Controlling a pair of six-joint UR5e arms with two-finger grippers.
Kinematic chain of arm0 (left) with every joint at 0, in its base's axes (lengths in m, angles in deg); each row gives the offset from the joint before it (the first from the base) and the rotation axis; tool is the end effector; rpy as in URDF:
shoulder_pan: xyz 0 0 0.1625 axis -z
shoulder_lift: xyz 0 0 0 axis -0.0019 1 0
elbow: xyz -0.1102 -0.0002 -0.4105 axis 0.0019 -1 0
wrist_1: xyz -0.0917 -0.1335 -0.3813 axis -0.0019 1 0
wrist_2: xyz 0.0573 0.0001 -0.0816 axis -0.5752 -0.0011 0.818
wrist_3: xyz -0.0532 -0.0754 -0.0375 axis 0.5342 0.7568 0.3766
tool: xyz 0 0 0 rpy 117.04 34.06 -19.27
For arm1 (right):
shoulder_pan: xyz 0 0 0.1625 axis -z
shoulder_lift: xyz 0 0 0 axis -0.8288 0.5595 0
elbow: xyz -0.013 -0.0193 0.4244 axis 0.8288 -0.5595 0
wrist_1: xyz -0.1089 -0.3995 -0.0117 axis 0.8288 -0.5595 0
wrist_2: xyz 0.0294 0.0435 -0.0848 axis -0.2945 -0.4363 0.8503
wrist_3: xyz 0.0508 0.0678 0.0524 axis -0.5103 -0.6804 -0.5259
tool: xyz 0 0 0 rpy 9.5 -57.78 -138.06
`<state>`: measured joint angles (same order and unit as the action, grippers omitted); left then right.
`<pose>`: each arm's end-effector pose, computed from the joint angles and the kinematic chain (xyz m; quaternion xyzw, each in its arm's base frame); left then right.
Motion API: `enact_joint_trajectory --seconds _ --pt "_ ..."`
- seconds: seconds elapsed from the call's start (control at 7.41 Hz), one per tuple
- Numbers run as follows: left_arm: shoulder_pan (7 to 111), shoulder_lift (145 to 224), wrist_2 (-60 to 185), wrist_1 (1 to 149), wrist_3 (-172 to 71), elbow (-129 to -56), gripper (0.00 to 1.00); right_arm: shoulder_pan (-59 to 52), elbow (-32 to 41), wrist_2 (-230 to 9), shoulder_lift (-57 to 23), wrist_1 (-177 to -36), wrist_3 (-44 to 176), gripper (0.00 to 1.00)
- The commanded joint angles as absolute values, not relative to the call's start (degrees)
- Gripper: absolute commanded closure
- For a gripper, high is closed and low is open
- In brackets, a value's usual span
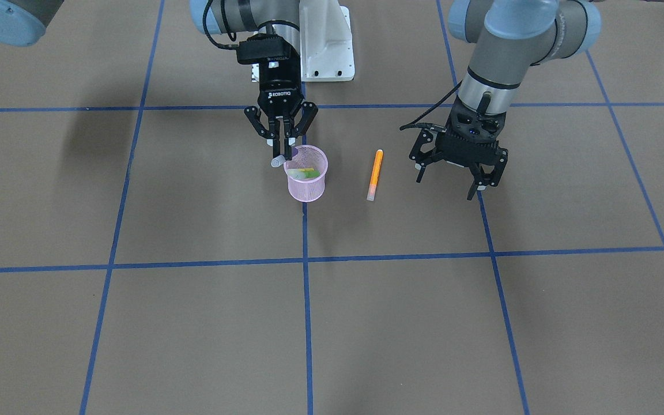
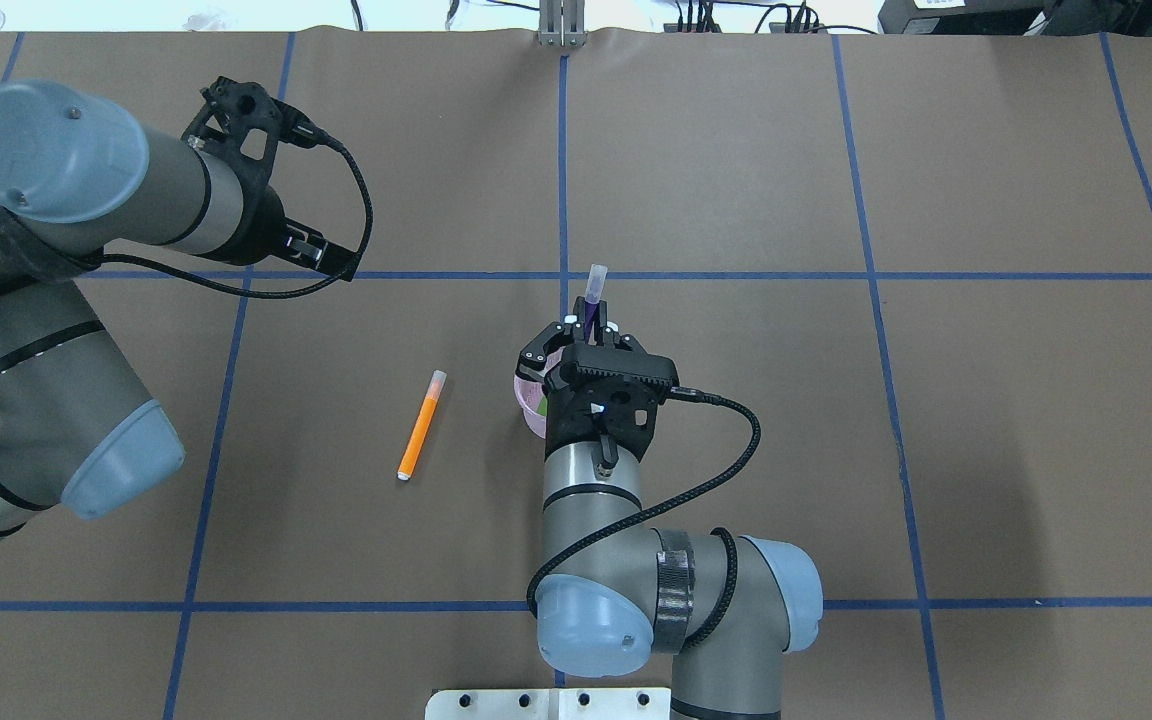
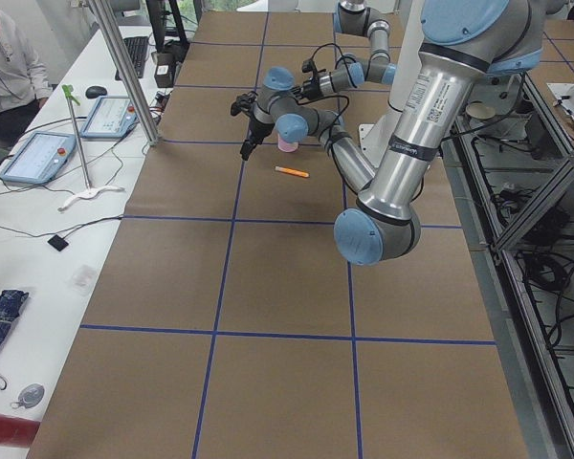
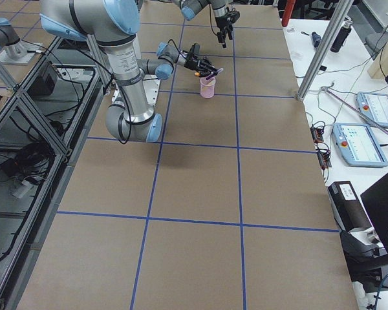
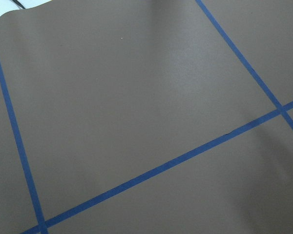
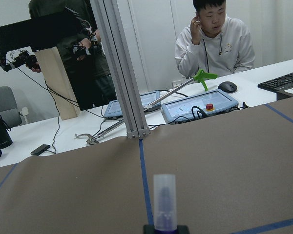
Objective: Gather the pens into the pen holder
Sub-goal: 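Lift the purple marker with the right gripper and bring it over the cup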
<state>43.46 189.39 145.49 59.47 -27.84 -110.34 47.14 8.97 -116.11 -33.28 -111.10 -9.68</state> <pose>0.3603 -0.4890 0.2563 0.2595 0.3857 0.1292 0.8759 -0.5913 -0.3154 0.1814 0.4788 -0.3560 0.3009 0.7440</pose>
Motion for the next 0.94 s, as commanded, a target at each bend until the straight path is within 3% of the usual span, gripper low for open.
enact_joint_trajectory --seconds 0.0,0.4,0.81 --pt "43.4 189.3 145.5 59.6 -27.8 -110.5 0.00 47.3 8.0 -116.2 -33.7 -111.5 -9.5 0.00" --pt "43.4 189.3 145.5 59.6 -27.2 -110.1 0.00 42.9 13.0 -131.1 -34.1 -111.7 -9.3 0.00" --pt "36.6 189.8 144.9 59.5 -26.7 -109.8 0.00 28.3 13.9 -159.8 -33.6 -118.7 -5.4 0.00"
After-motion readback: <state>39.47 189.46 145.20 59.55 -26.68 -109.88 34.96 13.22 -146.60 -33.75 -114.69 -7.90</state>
